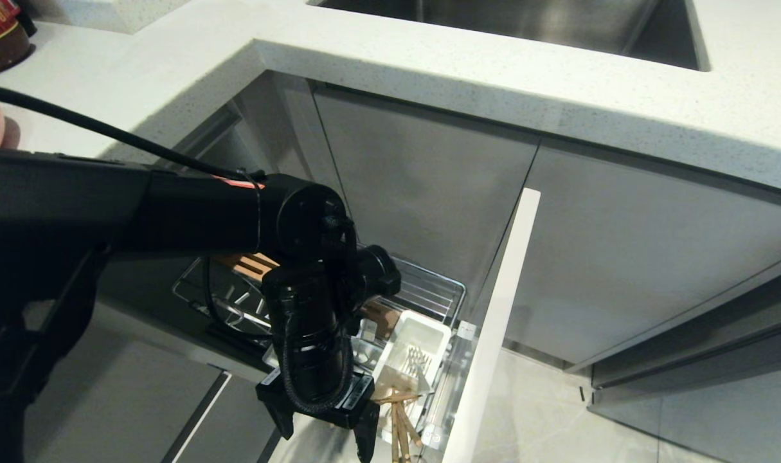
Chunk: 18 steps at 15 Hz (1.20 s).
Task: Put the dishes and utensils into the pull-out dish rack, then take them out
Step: Take the chopsticks out of the cupboard
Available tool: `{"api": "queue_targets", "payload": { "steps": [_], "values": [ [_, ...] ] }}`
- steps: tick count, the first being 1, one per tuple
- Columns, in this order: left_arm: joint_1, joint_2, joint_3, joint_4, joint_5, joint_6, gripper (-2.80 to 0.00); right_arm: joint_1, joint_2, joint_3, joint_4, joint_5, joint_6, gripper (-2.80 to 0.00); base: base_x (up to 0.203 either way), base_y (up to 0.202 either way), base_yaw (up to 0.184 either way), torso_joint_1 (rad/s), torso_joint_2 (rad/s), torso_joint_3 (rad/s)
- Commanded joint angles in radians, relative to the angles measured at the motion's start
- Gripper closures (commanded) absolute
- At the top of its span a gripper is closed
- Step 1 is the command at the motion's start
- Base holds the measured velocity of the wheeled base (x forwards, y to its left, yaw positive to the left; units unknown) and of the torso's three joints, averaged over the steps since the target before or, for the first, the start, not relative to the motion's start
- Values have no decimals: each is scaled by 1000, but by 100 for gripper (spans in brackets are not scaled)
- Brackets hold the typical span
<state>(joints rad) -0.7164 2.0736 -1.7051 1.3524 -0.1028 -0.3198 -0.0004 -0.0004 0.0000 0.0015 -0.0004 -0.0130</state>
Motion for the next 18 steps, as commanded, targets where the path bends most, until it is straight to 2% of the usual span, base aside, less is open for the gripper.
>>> {"api": "queue_targets", "payload": {
  "steps": [1, 8, 15, 17, 18],
  "values": [
    [12, 47, -28, 8, -1, -4, -280, -1, 0, 0, 0, 0, -1, 0, 0, 0, 0, 0, 0, 0],
    [38, 127, -109, 11, -13, -5, -280, 0, 0, 0, 0, 0, -1, 0, 0, 0, 0, 0, 0, 0],
    [38, 131, -136, 34, -38, -7, -280, 0, 0, 0, -1, 0, -1, 0, 0, 0, 0, 0, 0, 0],
    [38, 131, -144, 35, -38, -9, 0, -1, 0, 0, 0, 0, -1, 0, 0, 0, 0, 0, 0, 0],
    [37, 131, -152, 37, -40, -11, 0, 0, 0, 0, 0, 0, -1, 0, 0, 0, 0, 0, 0, 0]
  ]
}}
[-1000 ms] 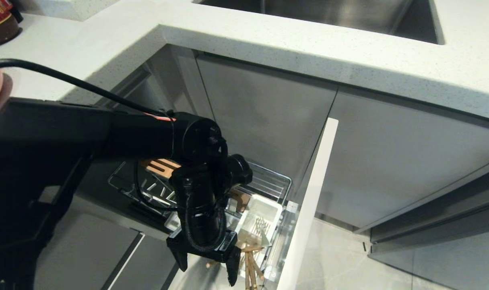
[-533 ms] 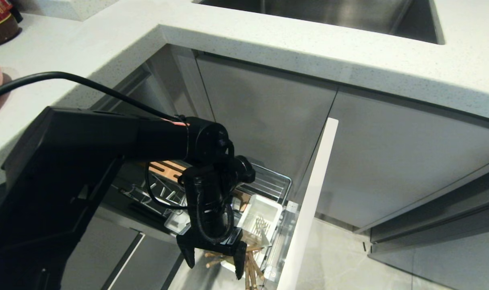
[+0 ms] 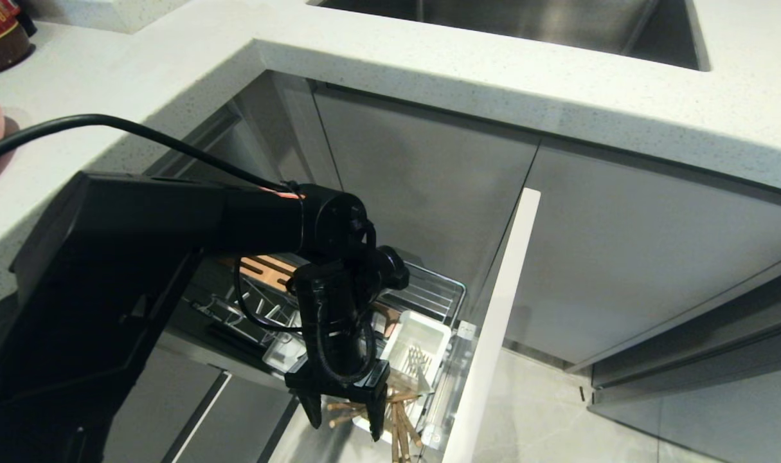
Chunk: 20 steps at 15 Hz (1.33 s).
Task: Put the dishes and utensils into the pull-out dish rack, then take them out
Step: Take the chopsticks out of the cupboard
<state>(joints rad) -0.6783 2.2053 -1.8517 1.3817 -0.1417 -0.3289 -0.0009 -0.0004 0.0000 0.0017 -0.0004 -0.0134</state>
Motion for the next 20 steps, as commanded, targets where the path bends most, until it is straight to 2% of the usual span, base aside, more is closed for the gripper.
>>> {"api": "queue_targets", "payload": {
  "steps": [1, 3, 7, 13, 15, 20],
  "values": [
    [-1, -3, -6, 7, -2, -2, 0, -1, 0, 0, 0, 0, 0, 0, 0, 0, 0, 0, 0, 0],
    [-3, -4, -15, 7, -15, -5, 0, 0, 0, 0, 0, 0, 0, 0, 0, 0, 0, 0, 0, 0],
    [-15, -6, -40, -5, -30, -56, 0, 1, 0, 0, 0, 0, 0, 0, 0, 0, 0, 0, 0, 0],
    [-31, -24, -34, 22, -30, -56, 0, 1, 0, 0, 0, 0, 0, 0, 0, 0, 0, 0, 0, 0],
    [-45, -65, -30, 69, -29, -53, 0, 1, 0, 0, 0, -1, 0, 0, 0, 0, 0, 0, 0, 0],
    [-68, -201, -2, 91, -17, -50, 0, 1, 0, 0, 0, 0, 0, 0, 0, 0, 0, 0, 0, 0]
  ]
}}
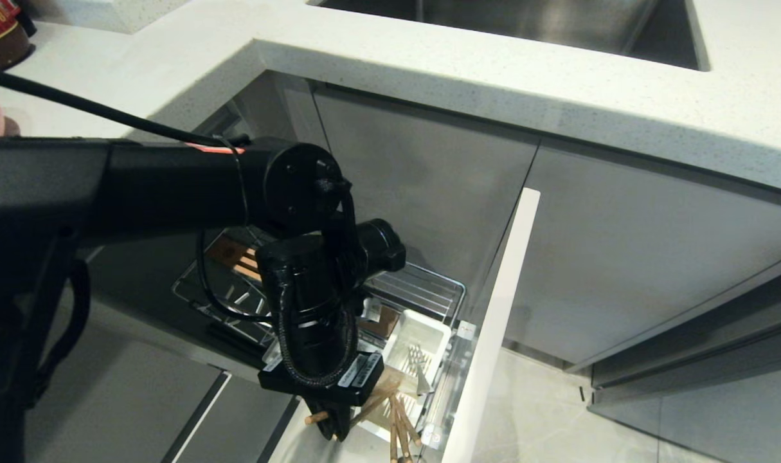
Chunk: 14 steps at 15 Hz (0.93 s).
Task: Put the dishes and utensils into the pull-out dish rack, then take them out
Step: Take the chopsticks out of the cupboard
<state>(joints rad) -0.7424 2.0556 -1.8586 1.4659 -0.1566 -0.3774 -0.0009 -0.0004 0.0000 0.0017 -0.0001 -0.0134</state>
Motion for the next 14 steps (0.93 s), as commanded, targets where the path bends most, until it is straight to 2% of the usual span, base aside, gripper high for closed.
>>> {"api": "queue_targets", "payload": {
  "steps": [1, 6, 14],
  "values": [
    [-11, -73, 5, 21, -1, -2, 0, 0, 0, 0, 0, -1, 0, 0, 0, 0, 0, 0, 0, 0],
    [-42, -161, 13, 61, 15, -3, 0, 1, 0, 0, 0, 0, 0, 0, 0, 0, 0, 0, 0, 0],
    [-77, -363, 0, 64, 54, -3, 0, 0, 0, 0, 0, -1, 0, 0, 0, 0, 0, 0, 0, 0]
  ]
}}
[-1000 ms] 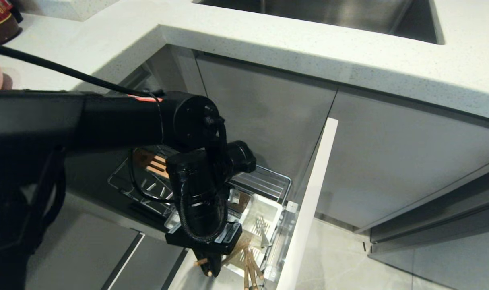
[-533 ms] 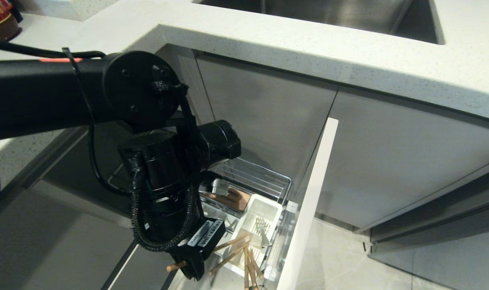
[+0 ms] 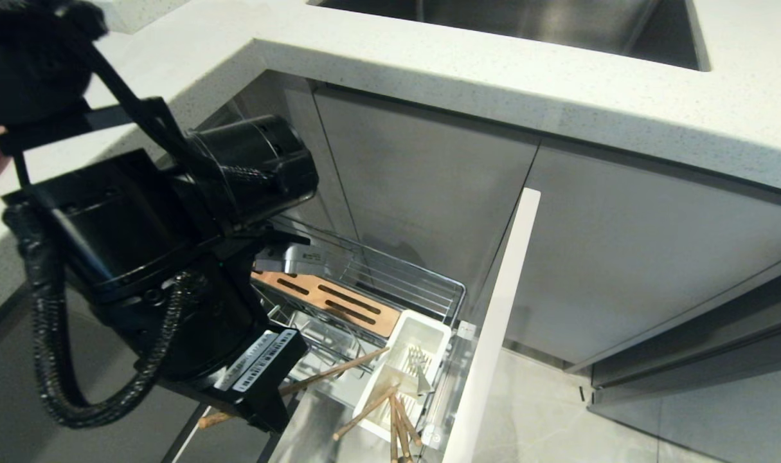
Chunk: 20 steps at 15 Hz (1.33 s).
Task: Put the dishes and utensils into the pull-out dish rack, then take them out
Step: Take the chopsticks out of the cupboard
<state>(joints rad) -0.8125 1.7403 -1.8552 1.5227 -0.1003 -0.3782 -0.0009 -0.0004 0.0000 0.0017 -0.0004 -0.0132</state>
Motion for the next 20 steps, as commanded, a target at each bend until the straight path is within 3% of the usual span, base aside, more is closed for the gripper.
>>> {"api": "queue_targets", "payload": {
  "steps": [1, 5, 9, 12, 16, 20],
  "values": [
    [-26, -73, -15, 7, 8, -6, 0, 1, 0, 0, 0, -1, -1, 0, 0, 0, 0, 0, 0, 0],
    [-65, -213, -82, 7, 35, -14, 0, 0, 0, 0, 0, 0, -1, 0, 0, 0, 0, 0, 0, 0],
    [-66, -355, -92, 6, 190, -24, 0, 0, 0, 0, 0, -1, -1, 0, 0, 0, 0, 0, 0, 0],
    [-43, -425, -91, -93, 246, -47, 0, 1, 0, 0, -2, 0, -1, 0, 0, 0, 0, 0, 0, 0],
    [97, -488, -91, -251, 251, -47, 0, 1, 0, 0, 0, 0, -1, 0, 0, 0, 0, 0, 0, 0],
    [353, -541, -91, -389, 285, -43, 0, 1, 0, 0, 0, 0, -1, 0, 0, 0, 0, 0, 0, 0]
  ]
}}
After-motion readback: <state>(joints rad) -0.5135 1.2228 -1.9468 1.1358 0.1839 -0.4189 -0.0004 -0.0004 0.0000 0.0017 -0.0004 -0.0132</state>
